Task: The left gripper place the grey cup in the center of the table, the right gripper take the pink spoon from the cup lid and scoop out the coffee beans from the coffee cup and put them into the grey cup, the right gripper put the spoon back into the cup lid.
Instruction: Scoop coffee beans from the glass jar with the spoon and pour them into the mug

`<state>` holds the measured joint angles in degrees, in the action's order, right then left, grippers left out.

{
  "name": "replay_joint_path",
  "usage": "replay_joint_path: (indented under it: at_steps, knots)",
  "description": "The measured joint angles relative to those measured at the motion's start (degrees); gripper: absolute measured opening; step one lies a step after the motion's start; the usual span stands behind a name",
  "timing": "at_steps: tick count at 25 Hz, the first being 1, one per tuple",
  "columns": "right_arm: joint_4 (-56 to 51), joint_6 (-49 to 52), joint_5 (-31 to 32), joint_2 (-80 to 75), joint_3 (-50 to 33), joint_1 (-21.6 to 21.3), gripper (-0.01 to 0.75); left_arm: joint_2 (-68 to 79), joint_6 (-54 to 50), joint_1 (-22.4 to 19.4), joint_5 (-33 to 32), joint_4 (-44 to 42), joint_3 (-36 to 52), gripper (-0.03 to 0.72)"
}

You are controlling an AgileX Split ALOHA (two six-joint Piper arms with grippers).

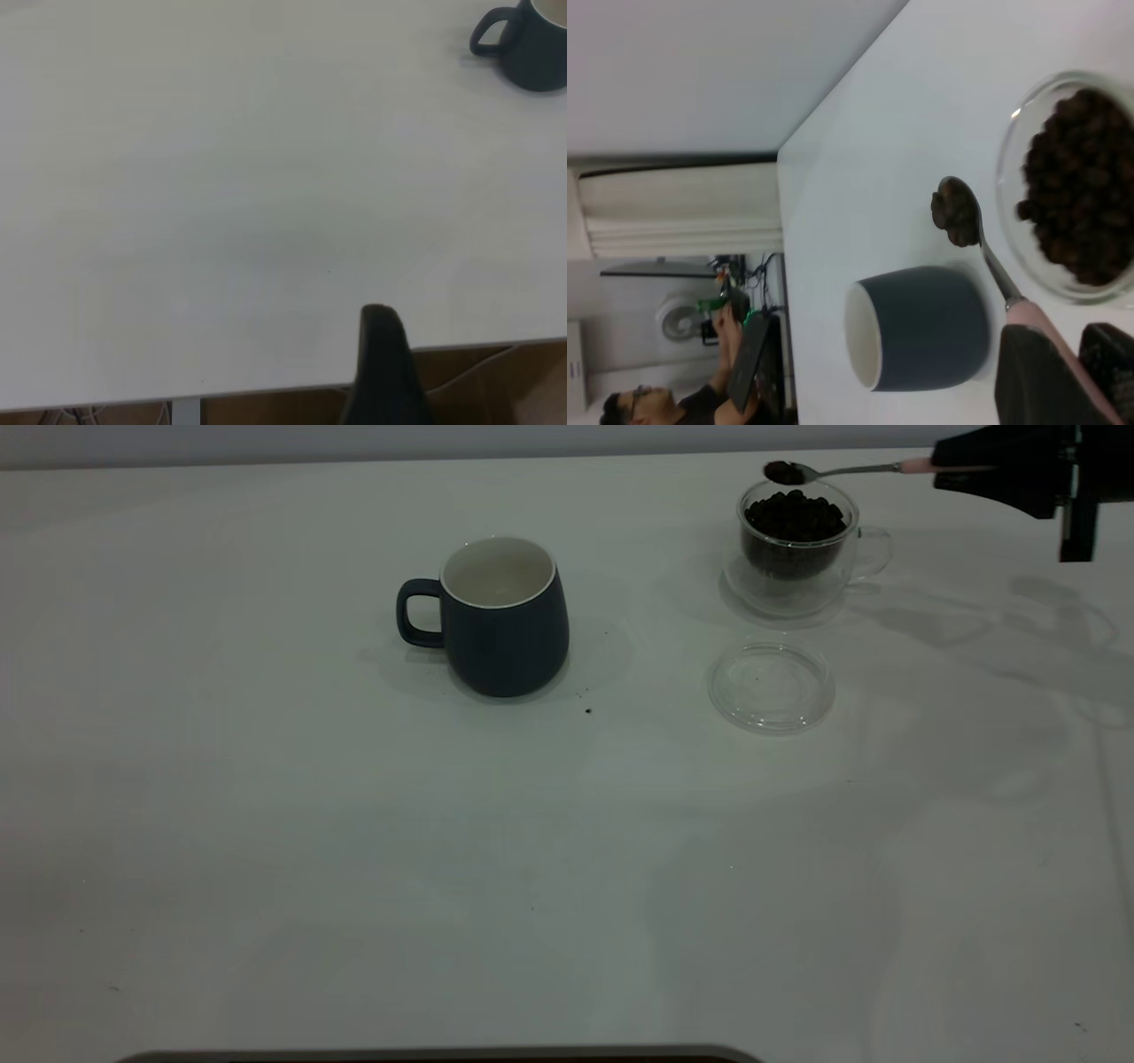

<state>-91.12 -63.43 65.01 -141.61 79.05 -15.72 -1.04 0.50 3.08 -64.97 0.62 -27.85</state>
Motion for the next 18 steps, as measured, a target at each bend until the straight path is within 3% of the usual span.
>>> replay_joint_path:
  at_steps: [18]
  knots:
    - [-9.4, -1.3, -0.4, 0.0, 0.0, 19.0, 0.098, 0.0, 0.1, 0.0, 0.0, 0.0, 0.0, 0.567]
